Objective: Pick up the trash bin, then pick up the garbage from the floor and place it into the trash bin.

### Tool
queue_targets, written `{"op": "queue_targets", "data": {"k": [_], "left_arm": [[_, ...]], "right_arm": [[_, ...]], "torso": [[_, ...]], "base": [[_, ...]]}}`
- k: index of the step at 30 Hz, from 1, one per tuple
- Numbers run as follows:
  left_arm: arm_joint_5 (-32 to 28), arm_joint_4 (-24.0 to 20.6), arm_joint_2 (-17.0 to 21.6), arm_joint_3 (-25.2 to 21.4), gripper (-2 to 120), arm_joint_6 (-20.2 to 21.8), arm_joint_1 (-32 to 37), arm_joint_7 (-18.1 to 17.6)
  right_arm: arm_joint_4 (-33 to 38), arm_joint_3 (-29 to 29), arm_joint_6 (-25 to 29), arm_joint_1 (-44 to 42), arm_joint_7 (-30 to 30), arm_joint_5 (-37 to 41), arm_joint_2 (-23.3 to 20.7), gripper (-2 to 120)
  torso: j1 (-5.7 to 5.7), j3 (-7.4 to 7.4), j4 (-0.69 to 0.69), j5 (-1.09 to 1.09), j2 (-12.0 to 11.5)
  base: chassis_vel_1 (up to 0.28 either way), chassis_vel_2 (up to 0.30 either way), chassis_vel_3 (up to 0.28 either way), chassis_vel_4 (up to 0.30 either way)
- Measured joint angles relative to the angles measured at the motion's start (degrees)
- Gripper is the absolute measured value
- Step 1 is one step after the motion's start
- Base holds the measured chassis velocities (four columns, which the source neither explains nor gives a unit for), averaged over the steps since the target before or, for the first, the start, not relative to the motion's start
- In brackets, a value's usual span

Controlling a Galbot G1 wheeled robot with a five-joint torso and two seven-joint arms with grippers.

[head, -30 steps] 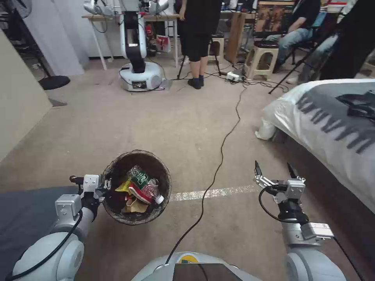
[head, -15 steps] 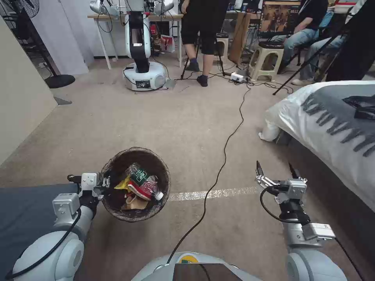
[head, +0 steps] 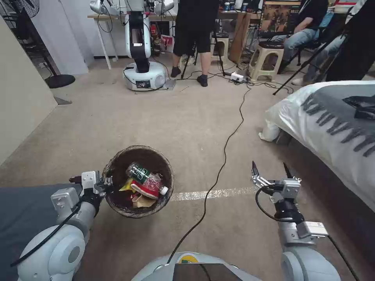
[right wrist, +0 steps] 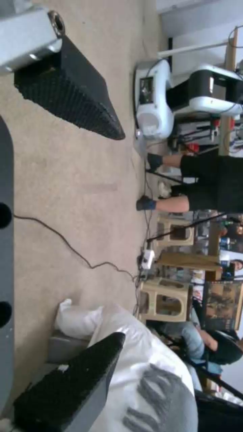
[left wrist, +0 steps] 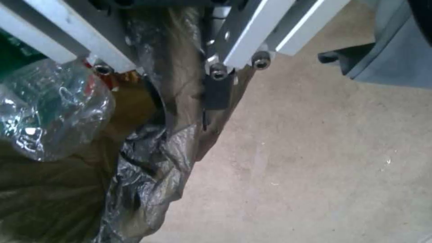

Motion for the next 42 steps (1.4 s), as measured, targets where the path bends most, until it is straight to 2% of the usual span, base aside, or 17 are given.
{"op": "queue_targets", "data": {"k": [6,10,42], "left_arm": [[-2.0,1.0,0.2,0.6,2,0.0,-0.7,-2.6],[-3.8,4.2,0.4,1.6,2,0.0,-1.2,-4.6],[-2.1,15.0,-1.6,7.3,2,0.1,0.2,-3.3]], "right_arm": [[-0.5,-2.1,-1.5,1.6,1.0,-0.3,-1.4,100],[-0.7,-3.1,-2.6,2.7,2.1,-0.3,-2.9,100],[-1.0,-4.3,-3.8,3.6,3.4,-0.9,-2.8,100]], "torso": [[0.0,0.0,0.0,0.0,0.0],[0.0,0.0,0.0,0.0,0.0],[0.0,0.0,-0.01,0.0,0.0]], "base": [[0.0,0.0,0.0,0.0],[0.0,0.0,0.0,0.0],[0.0,0.0,0.0,0.0]]}}
